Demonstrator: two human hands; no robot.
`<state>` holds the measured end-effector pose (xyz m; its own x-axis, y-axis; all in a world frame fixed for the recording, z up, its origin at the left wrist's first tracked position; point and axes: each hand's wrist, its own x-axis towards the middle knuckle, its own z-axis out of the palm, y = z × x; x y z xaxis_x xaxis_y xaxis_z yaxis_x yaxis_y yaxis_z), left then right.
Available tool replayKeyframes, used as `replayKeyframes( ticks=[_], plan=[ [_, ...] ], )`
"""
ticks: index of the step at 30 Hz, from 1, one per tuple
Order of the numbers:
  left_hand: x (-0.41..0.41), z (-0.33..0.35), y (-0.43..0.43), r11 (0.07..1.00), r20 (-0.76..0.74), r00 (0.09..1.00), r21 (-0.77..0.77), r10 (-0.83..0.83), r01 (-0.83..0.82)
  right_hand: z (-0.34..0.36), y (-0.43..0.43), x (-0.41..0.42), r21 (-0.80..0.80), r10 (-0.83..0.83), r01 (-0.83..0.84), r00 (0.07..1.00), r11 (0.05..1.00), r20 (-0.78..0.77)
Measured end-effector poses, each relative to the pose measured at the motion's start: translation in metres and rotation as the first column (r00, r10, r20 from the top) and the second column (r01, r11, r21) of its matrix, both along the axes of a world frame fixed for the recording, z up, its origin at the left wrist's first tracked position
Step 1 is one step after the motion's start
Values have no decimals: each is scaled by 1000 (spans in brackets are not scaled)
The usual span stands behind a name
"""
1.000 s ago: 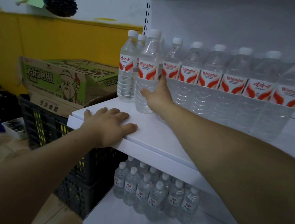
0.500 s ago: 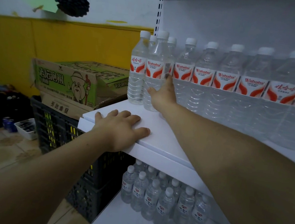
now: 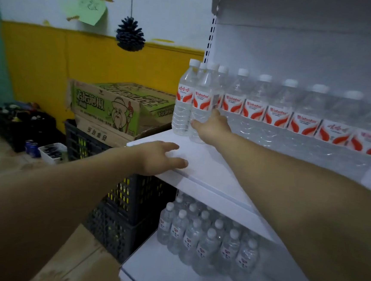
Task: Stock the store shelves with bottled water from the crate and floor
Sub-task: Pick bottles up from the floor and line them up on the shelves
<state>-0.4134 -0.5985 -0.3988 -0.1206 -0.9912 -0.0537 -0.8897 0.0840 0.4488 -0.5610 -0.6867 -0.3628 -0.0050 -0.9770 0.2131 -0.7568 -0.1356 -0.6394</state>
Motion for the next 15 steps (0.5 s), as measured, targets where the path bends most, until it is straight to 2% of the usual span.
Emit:
replayKeyframes(
  ticks=[6,9,15],
  plan=[
    [15,17,113,999,26,1000,37,17,-18,31,97,-3,103,180,-173,982,980,-64],
    [23,20,180,993,37,997,87,73,-76,37,152,6,116,255,-243,961,963,-105],
    [42,13,314,964,81,964,58,254,-259,32,258,38,180,405,-378,902,908,-151]
  ],
)
